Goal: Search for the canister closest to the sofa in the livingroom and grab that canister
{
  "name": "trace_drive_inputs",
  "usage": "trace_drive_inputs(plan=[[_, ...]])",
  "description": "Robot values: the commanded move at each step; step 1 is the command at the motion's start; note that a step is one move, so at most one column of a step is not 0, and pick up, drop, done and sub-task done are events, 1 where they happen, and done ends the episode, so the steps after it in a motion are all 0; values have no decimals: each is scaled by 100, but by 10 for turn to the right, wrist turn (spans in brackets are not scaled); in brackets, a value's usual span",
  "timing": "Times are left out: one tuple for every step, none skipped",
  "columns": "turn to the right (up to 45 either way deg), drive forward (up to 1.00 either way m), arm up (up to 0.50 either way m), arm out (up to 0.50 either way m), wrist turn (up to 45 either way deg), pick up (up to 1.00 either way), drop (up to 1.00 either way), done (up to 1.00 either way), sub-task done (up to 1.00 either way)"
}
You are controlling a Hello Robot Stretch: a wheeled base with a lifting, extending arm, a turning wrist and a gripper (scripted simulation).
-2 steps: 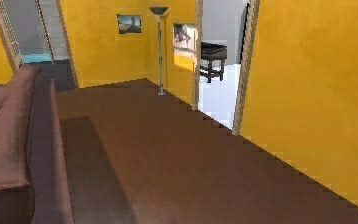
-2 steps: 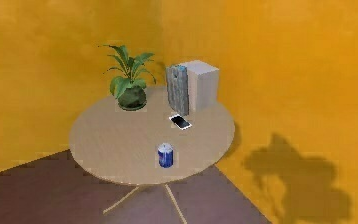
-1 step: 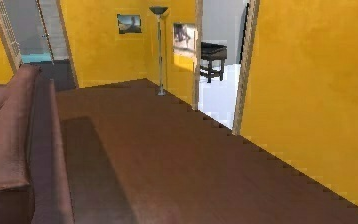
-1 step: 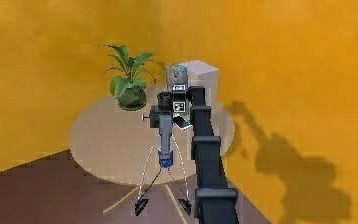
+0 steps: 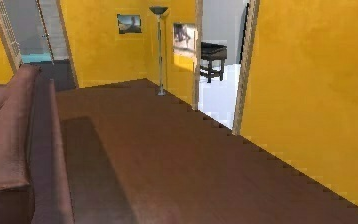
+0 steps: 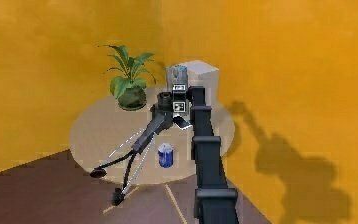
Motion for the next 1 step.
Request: trace_drive_inputs(plan=[[0, 0, 0, 0, 450, 0, 0, 0, 0]])
